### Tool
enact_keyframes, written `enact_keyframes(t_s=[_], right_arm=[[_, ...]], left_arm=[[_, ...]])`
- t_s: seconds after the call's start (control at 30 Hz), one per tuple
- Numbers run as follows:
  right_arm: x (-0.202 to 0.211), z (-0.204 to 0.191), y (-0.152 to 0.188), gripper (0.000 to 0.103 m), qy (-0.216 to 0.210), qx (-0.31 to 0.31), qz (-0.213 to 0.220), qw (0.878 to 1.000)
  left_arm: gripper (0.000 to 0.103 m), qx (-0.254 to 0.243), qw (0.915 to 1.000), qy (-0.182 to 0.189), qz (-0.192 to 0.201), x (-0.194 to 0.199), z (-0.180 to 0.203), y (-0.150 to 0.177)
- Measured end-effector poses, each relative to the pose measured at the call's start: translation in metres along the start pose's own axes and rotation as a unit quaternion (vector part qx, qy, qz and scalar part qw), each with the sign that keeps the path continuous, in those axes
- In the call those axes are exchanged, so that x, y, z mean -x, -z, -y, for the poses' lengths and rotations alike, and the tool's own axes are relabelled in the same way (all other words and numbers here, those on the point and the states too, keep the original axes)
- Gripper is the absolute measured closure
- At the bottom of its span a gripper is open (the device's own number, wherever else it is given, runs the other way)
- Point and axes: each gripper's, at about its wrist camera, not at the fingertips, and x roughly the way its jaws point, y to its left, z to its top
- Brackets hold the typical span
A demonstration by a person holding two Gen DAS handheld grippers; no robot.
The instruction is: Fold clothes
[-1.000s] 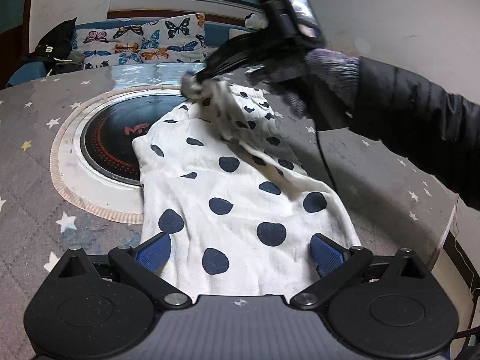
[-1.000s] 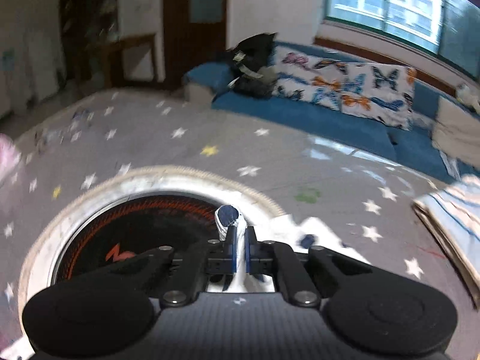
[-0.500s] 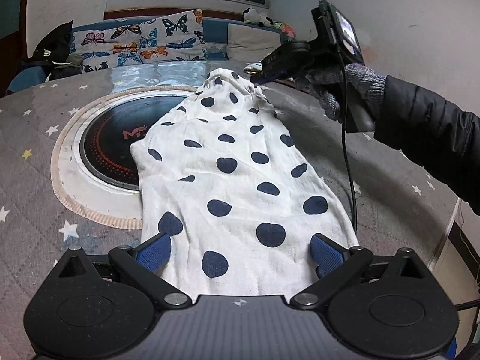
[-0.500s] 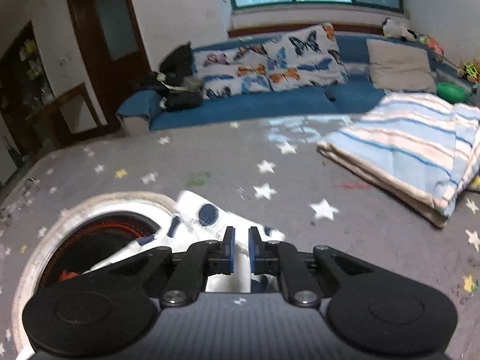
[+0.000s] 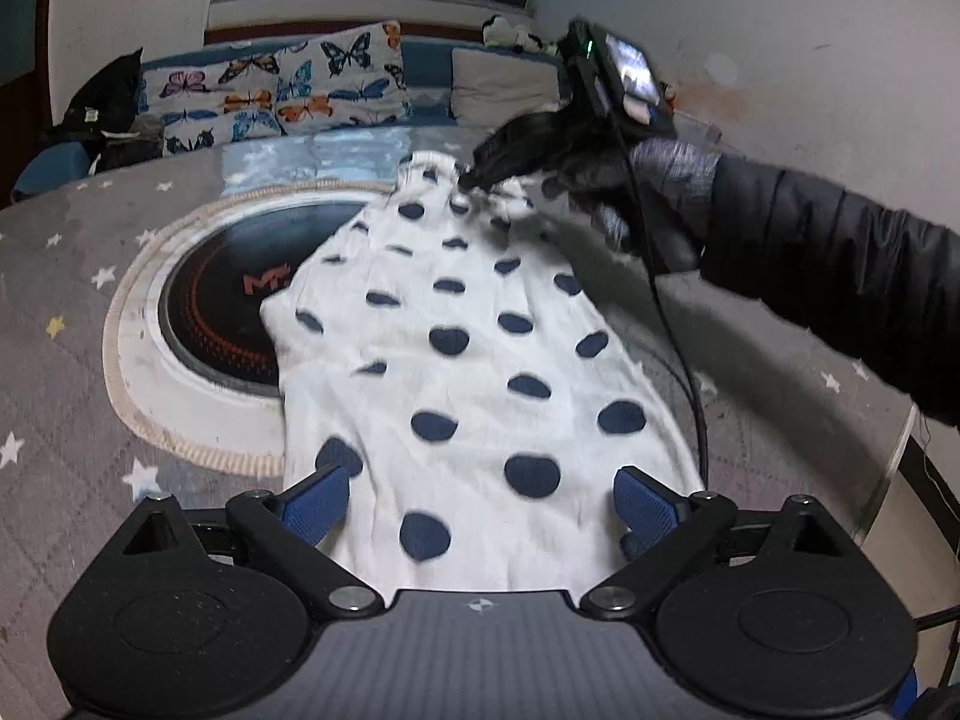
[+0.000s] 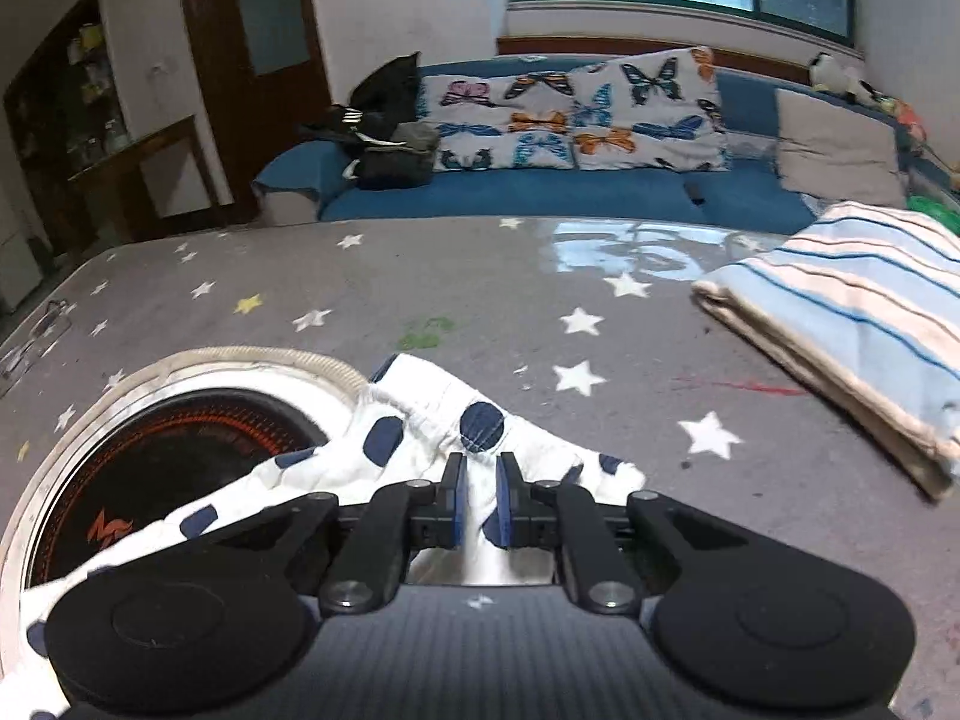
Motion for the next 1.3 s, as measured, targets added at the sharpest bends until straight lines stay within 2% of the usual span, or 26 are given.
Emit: enact_keyframes(t_s=[0.1, 0.2, 0.37, 0.47, 0.53, 0.67, 0.8, 0.93, 1.03, 1.17, 1.23, 1.3], right_arm=[[0.01, -0.01, -0.002, 0.092, -0.021, 0.025, 0.018, 0.999], [0.003, -0.026, -0.006, 0.086, -0.029, 0.064, 0.011, 0.997], [-0.029, -0.038, -0.008, 0.084, -0.007, 0.079, -0.016, 0.997], [-0.032, -0.038, -0.011, 0.083, -0.006, 0.074, -0.024, 0.997], [-0.024, -0.039, -0.013, 0.083, -0.009, 0.078, -0.022, 0.997], [0.005, -0.038, -0.012, 0.074, -0.035, 0.077, -0.025, 0.996], [0.034, -0.038, 0.005, 0.074, -0.063, 0.085, -0.043, 0.993], [0.05, -0.036, 0.035, 0.074, -0.077, 0.084, -0.056, 0.992], [0.059, -0.032, 0.056, 0.074, -0.075, 0.085, -0.061, 0.992], [0.075, -0.031, 0.067, 0.074, -0.056, 0.095, -0.049, 0.993], [0.083, -0.031, 0.073, 0.073, -0.047, 0.1, -0.043, 0.993], [0.097, -0.036, 0.078, 0.073, -0.063, 0.111, -0.035, 0.991]], left_arm=[[0.007, 0.001, 1.0, 0.002, -0.006, -0.002, -0.001, 0.002], [0.011, 0.002, 1.0, 0.002, -0.009, -0.003, -0.003, 0.004], [0.014, 0.01, 0.9998, -0.003, -0.019, -0.007, -0.008, 0.009], [0.014, 0.007, 0.9997, -0.005, -0.021, -0.006, -0.009, 0.012], [0.014, 0.003, 0.9999, -0.003, -0.016, -0.003, -0.006, 0.011], [0.014, -0.004, 1.0, 0.002, -0.004, 0.002, -0.002, 0.009], [0.016, -0.011, 0.9999, 0.006, 0.007, 0.007, 0.003, 0.006], [0.022, -0.019, 0.9997, 0.012, 0.012, 0.009, 0.008, 0.007], [0.022, -0.028, 0.9995, 0.015, 0.001, 0.005, 0.012, 0.015], [0.022, -0.024, 0.9996, 0.014, -0.009, 0.003, 0.01, 0.023], [0.022, -0.023, 0.9996, 0.014, -0.002, 0.009, 0.01, 0.024], [0.022, -0.024, 0.9996, 0.012, 0.007, 0.016, 0.009, 0.024]])
